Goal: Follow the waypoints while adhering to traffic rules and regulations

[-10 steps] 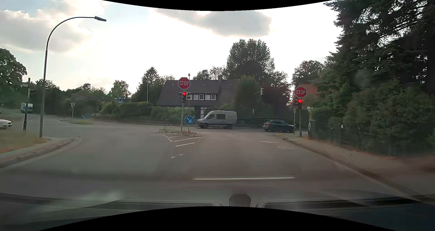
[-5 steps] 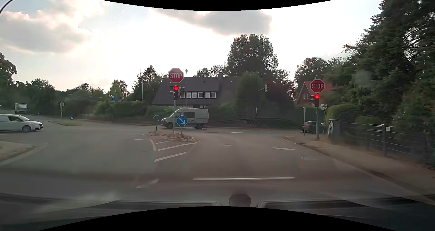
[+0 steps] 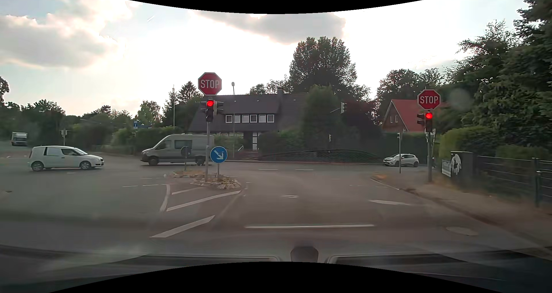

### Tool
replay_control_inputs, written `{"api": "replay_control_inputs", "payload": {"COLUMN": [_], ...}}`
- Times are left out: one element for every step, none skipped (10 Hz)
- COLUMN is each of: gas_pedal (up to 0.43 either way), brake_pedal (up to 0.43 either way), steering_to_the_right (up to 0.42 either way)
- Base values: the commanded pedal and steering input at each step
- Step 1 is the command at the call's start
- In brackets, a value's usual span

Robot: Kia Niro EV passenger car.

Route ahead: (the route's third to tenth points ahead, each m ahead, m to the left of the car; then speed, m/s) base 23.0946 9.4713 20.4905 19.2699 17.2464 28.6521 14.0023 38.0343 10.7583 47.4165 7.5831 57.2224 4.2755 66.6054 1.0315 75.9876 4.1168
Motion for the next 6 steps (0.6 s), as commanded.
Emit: {"api": "replay_control_inputs", "payload": {"gas_pedal": [0.0, 0.0, 0.0, 0.0, 0.0, 0.0], "brake_pedal": [0.189, 0.189, 0.177, 0.177, 0.195, 0.201], "steering_to_the_right": [-0.005, -0.005, -0.004, -0.001, 0.003, 0.008]}}
